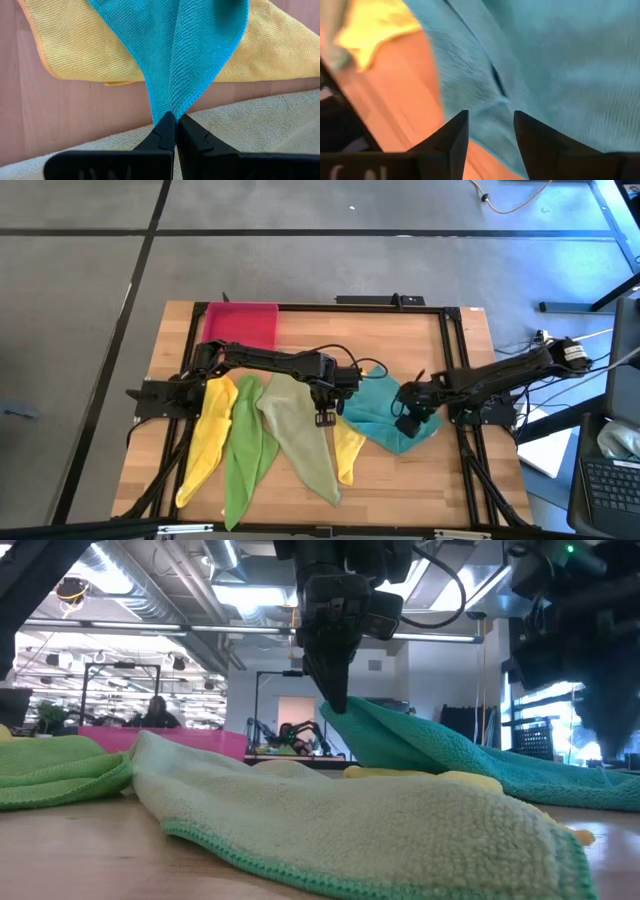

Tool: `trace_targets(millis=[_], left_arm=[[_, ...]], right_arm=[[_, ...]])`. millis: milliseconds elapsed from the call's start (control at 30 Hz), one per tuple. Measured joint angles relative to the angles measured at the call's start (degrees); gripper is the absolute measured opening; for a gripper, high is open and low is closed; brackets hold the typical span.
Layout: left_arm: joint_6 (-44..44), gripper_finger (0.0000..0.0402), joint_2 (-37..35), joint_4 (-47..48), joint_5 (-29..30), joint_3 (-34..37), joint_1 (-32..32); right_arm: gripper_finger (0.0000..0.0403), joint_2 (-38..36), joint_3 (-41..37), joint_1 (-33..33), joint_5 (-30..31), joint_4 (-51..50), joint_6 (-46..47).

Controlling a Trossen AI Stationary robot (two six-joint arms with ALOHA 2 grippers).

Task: Fold microfiber towels
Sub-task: Fold the blue microfiber towel

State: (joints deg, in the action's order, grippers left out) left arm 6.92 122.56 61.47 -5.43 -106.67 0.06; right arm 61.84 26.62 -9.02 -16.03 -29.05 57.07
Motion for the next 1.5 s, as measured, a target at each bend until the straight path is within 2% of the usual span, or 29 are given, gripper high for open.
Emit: trace_targets(millis=[167,333,467,600,933,1133,1400,1500], left_arm=[[0.0,0.0,0.0,-0.1,0.0,0.0,0.0],[0.0,0.0,0.0,-0.7,0.0,0.0,0.0],[-1.1,0.0,0.0,-0.7,0.0,0.0,0.0],[-1.1,0.0,0.0,-0.7,0.0,0.0,0.0],[-1.1,0.0,0.0,-0.7,0.0,0.0,0.0],[-1.1,0.0,0.0,-0.7,0.0,0.0,0.0],[-1.1,0.0,0.0,-0.7,0.0,0.0,0.0],[-1.1,0.0,0.0,-0.7,0.0,0.0,0.0]], right_arm=[[0.0161,2.2,-1.3,-0.6,-0.5,0.7,11.4],[0.0161,2.3,-1.7,-0.6,3.4,2.5,14.7],[0.0161,2.3,-1.7,-0.6,3.1,6.0,14.5],[0.0161,2.3,-1.7,-0.9,0.1,7.7,12.7],[0.0161,2.3,-1.7,-1.8,1.8,4.0,6.8],[0.0161,2.3,-1.7,-1.8,5.3,4.5,3.2],[0.0161,2.8,-1.8,-1.6,5.2,6.1,-0.4],[0.0161,4.4,-3.9,-1.6,3.0,10.8,-0.1]])
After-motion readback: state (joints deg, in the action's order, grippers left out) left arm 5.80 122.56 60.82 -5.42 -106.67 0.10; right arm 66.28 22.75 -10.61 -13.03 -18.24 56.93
